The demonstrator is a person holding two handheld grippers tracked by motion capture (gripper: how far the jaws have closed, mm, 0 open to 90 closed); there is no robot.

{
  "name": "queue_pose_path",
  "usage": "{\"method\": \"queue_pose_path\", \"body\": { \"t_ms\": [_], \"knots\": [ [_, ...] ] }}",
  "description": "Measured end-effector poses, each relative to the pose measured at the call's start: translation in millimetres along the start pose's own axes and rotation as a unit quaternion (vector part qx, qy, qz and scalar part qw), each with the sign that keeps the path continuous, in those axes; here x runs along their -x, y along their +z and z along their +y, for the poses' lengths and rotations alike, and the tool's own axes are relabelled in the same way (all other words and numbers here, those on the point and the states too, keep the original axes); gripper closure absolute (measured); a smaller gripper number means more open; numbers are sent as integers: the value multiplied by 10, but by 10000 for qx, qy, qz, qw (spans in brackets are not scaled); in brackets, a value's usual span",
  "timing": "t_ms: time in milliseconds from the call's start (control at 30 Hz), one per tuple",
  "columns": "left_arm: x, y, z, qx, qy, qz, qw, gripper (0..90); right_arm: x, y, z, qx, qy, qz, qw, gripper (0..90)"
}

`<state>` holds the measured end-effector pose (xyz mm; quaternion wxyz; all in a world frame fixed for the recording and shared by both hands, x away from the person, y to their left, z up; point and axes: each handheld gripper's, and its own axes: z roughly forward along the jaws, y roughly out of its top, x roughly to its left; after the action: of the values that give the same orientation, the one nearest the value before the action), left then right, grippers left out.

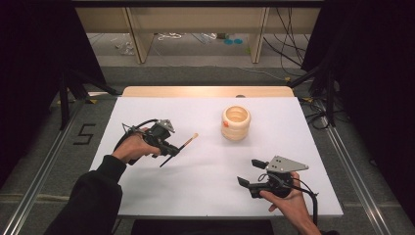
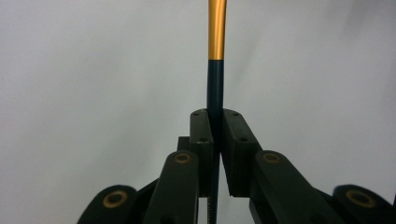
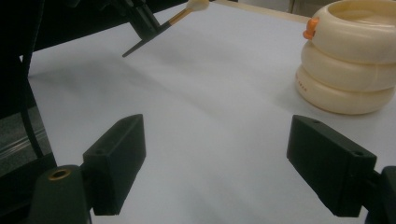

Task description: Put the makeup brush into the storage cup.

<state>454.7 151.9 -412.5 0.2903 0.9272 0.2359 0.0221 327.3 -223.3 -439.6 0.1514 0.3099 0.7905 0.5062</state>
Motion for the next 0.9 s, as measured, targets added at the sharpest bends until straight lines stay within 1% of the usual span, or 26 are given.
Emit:
{"method": "queue_pose_path", "body": {
  "t_ms": [33,133,167,200,267,300,367,433,467,500,533,567,700,733,767,800,833,900],
  "knots": [
    [10,-2,1,49,-3,-4,10000,833,-3,-2,2,20,51,-5,10000,204],
    [21,-16,8,110,2,-2,9999,833,1,-4,6,39,64,-22,10000,204],
    [28,-17,14,172,40,-26,9998,833,1,-4,6,44,70,-18,10000,204],
    [37,-17,14,204,2,2,9998,833,1,-4,7,53,67,-18,10000,204],
    [39,-26,18,282,40,5,9996,833,2,-4,8,69,43,-28,10000,204],
    [44,-26,17,340,8,10,9994,833,2,-5,8,77,52,-23,10000,205],
    [52,-34,22,379,32,86,9992,833,5,9,4,172,56,26,9998,207],
    [76,-36,24,502,10,78,9987,833,8,7,6,170,48,15,9998,208],
    [89,-35,25,578,-59,82,9983,833,8,6,6,170,47,14,9998,208],
    [95,-36,27,655,-63,112,9978,833,9,7,5,182,50,8,9998,207],
    [95,-36,27,655,-63,112,9978,833,9,7,5,182,50,8,9998,207],
    [122,-32,32,835,-195,129,9962,833,9,7,5,187,52,4,9998,208],
    [147,-38,46,917,-199,139,9955,833,8,4,8,176,52,-10,9998,208],
    [152,-36,53,994,-201,161,9947,833,10,-10,13,104,47,-27,9999,208],
    [156,-38,54,1024,-212,157,9944,833,10,-10,13,104,47,-27,9999,208],
    [176,-34,56,1164,-359,182,9924,832,10,-14,13,96,62,-24,9999,208],
    [164,-46,56,1177,-279,181,9925,833,11,-15,13,104,67,-16,9999,208],
    [168,-51,55,1190,-309,200,9922,833,16,-28,16,78,60,-68,9999,208]
  ]
}}
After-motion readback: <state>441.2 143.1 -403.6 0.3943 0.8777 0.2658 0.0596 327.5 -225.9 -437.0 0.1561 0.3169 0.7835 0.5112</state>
